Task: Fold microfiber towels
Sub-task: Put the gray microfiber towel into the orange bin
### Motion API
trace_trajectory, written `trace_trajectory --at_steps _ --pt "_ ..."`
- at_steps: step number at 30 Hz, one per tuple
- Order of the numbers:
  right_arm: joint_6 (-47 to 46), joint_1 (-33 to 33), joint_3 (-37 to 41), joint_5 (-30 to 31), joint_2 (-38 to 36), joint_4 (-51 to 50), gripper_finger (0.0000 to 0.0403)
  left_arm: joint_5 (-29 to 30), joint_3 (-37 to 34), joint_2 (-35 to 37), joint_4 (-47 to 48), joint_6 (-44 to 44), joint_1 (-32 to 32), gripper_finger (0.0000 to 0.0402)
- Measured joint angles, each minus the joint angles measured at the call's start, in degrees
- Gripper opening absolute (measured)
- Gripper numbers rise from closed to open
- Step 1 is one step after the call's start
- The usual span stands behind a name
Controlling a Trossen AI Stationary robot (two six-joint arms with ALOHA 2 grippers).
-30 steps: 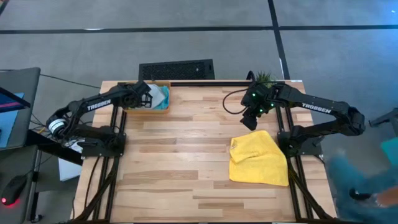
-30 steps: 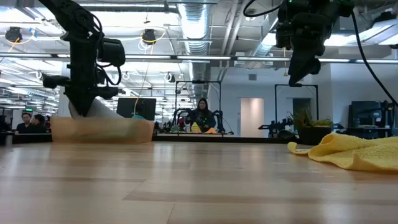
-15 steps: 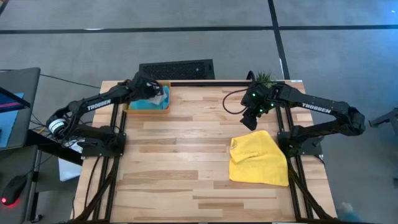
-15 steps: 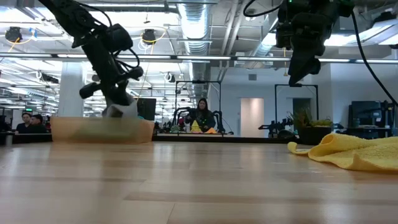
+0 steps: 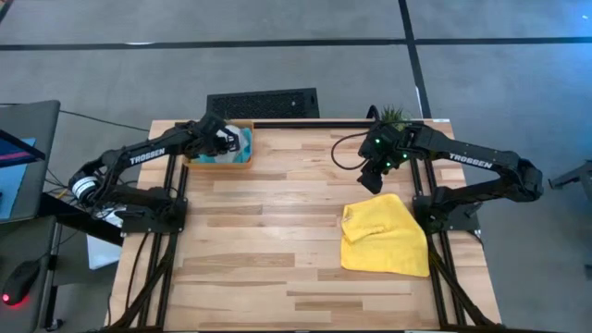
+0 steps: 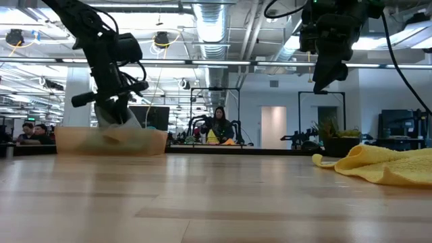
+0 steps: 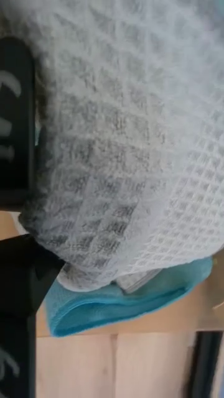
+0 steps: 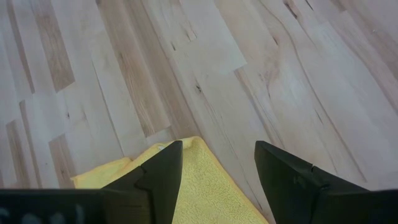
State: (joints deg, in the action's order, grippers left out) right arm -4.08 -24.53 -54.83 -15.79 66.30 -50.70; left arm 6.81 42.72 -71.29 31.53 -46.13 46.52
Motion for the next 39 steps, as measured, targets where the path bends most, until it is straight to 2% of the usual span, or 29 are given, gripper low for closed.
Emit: trace_trajectory --at_steps 6,9,11,13,16,24,29,32,39 --pt "0.0 0.0 0.0 0.0 0.0 0.0 0.0225 -0.1 0.0 0.0 -0.1 -1.5 0.1 0.0105" --pt "0.0 0.0 0.0 0.0 0.0 0.1 0.0225 -2.7 0.5 0.2 -1.5 -1.5 0.1 0.0133" --pt "0.0 0.0 0.0 0.0 0.0 0.1 0.0225 -3.0 2.1 1.2 -1.6 1.0 -0.3 0.0143" --pt "0.0 0.0 0.0 0.0 0.0 0.1 0.0225 -2.7 4.3 1.7 -1.3 4.9 -0.9 0.0149" --pt "0.0 0.0 0.0 0.0 0.0 0.1 0.0225 -0.6 7.4 2.8 4.0 9.1 -1.0 0.0151" --pt "1.1 0.0 0.0 0.0 0.0 0.1 0.0225 1.4 14.8 4.7 17.6 14.3 -1.6 0.0151" --pt "1.1 0.0 0.0 0.0 0.0 0.1 0.0225 6.1 19.8 5.8 21.9 24.2 -2.3 0.0151" --pt "1.2 0.0 0.0 0.0 0.0 0.1 0.0225 6.3 22.3 5.8 27.2 34.7 -2.3 0.0151" --pt "1.6 0.0 0.0 0.0 0.0 0.1 0.0225 6.1 21.3 5.6 36.4 55.3 -2.3 0.0151"
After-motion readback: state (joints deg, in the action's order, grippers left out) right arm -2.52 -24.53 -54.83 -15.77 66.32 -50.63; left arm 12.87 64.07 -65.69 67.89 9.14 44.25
